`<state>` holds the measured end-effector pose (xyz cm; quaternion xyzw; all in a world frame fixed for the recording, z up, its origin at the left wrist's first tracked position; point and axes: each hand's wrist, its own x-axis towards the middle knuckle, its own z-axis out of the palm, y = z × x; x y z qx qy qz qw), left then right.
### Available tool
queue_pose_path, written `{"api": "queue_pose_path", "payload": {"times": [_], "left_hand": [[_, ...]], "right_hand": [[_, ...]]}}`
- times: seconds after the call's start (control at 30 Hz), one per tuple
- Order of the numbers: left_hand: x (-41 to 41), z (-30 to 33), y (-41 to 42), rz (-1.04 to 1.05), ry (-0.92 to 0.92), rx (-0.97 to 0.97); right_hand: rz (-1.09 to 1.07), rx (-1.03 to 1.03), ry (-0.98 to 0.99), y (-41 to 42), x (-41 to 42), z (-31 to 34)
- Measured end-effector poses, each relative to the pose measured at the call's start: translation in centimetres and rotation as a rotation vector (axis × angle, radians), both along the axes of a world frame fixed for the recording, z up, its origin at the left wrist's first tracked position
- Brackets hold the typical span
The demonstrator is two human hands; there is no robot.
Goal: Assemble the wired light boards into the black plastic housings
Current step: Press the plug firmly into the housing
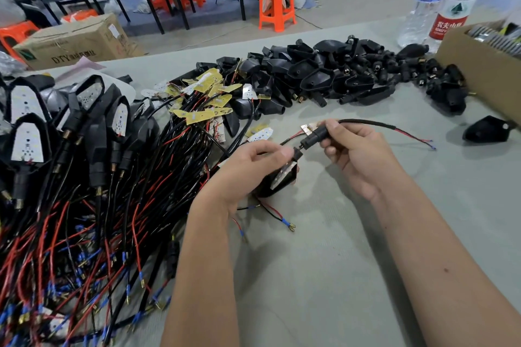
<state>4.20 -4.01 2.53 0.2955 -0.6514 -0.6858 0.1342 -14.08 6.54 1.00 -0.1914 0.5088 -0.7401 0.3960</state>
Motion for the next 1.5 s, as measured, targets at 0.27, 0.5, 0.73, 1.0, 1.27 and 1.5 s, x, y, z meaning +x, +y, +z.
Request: {"api": "queue_pose_path", "payload": {"times": [0.27, 0.5, 0.73, 1.0, 1.27, 1.5], "left_hand": [[-0.7, -0.1, 0.1, 0.055, 0.041, -0.236], [-0.8, -0.5, -0.2, 0.034, -0.016, -0.493], [-0.7, -0.4, -0.1, 0.041, 0.005, -0.515], [-0.8, -0.2, 0.3, 0.066, 0.011, -0.380], [-0.9, -0.1, 0.5, 0.101, 0.022, -0.263], [-1.5, 0.0, 0.8, 0.131, 0.002, -0.276]], "right_hand": [[-0.007, -0.104, -0.107, -0.1, -0.3, -0.1], [0.061, -0.125, -0.004, 0.0, -0.4, -0.6], [0.067, -0.166, 0.017, -0.2, -0.3, -0.9], [0.020, -0.135, 0.035, -0.5, -0.1, -1.2], [0.094, -0.042, 0.145, -0.3, -0.1, -0.9], [0.085, -0.062, 0.164, -0.7, 0.7, -1.4]]}}
